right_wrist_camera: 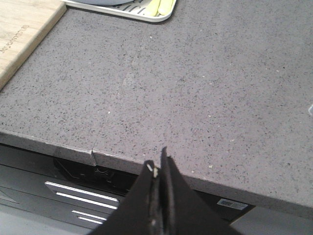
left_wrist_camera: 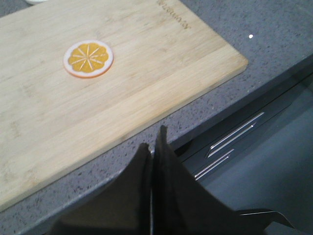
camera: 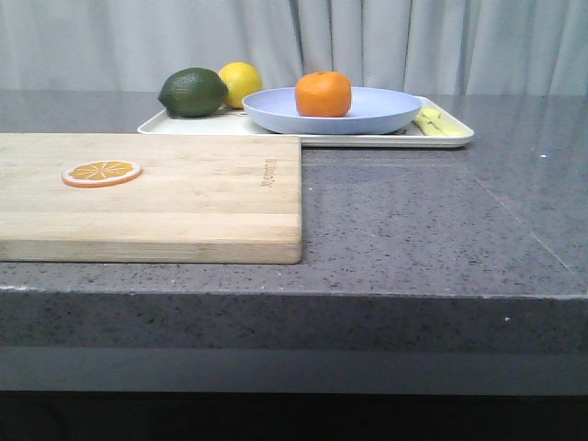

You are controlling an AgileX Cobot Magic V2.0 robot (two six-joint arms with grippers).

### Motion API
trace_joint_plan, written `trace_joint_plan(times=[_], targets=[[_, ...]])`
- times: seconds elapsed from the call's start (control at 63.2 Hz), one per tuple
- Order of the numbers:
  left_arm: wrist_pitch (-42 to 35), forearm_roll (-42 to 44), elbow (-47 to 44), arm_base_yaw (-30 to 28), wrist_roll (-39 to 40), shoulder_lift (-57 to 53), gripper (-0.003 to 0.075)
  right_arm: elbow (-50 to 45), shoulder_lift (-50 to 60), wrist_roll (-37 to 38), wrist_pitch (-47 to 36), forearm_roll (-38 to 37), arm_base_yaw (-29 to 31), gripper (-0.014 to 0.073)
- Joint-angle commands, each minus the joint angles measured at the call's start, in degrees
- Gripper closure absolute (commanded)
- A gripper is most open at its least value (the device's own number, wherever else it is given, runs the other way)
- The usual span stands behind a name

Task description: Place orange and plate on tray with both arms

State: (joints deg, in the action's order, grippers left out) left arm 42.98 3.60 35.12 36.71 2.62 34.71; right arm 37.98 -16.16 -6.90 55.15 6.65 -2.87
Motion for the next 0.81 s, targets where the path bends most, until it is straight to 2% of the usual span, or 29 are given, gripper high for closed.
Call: trace_joint_plan(times=[0.0, 0.412, 0.538, 0.665, 0.791], targets=[[-4.4, 0.0, -0.5, -2.6, 0.6, -2.8, 0.074, 1.3, -0.6, -0.3, -3.7, -0.4, 0.0, 0.0712], [-4.8, 0.0, -2.5, -16.8, 0.6, -17.5, 0.074, 1.3, -0.6, -0.3, -3.7, -0.4, 0.0, 0.0712], [-7.3, 0.3, -3.9, -21.1, 0.6, -20.3, 0.074, 1.3, -0.6, -0.3, -3.7, -0.4, 0.0, 0.0712], [-14.7, -0.3, -8.2, -25.1, 0.6, -23.1, 0.074, 1.3, -0.6, -0.3, -3.7, -0.4, 0.0, 0.0712], [-28.1, -0.3, -15.4, -27.6, 0.6, -26.3, 0.074, 1.3, -0.6, -0.3, -3.7, -0.4, 0.0, 0.0712]])
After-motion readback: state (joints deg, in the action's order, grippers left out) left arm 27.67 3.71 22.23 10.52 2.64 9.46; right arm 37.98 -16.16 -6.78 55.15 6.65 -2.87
